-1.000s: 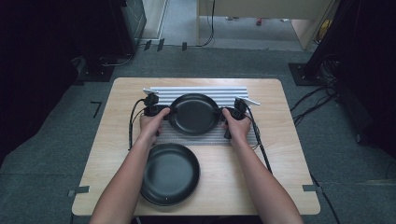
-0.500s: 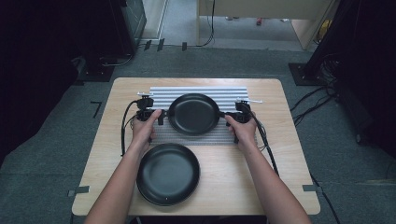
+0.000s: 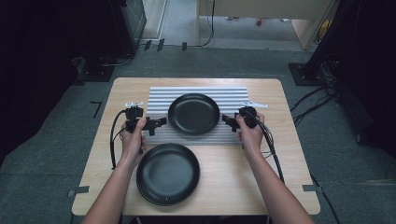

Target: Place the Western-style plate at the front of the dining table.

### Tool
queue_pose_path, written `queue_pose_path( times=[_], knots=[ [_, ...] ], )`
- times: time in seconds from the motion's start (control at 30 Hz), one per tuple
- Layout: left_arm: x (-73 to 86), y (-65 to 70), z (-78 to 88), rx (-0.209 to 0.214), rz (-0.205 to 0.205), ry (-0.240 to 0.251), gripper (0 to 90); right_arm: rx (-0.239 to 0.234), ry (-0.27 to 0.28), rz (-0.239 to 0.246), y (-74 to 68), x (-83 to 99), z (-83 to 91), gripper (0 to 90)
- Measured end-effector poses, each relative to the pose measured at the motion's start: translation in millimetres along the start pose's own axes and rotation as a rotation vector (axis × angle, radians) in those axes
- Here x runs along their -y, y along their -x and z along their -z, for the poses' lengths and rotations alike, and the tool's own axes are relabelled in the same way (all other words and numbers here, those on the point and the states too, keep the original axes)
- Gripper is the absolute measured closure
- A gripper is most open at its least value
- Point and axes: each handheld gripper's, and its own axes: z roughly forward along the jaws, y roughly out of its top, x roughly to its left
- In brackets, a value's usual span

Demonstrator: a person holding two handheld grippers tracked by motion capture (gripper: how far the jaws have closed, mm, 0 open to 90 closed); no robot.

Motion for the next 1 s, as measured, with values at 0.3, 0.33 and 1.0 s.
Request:
queue_pose_path(
  times=[0.3,0.33,1.0],
  knots=[
    [14.1,2.6,29.8,-0.023,-0.02,0.054,13.9,0.015,0.03,0.05,0.6,11.6,33.2,31.3],
    [16.1,2.8,32.6,-0.027,-0.024,0.057,13.6,0.013,0.033,0.054,1.0,13.3,36.9,30.8],
    [58.8,-0.1,83.6,-0.128,-0.091,0.119,8.8,0.024,0.08,0.06,28.0,60.0,110.8,30.3]
  ],
)
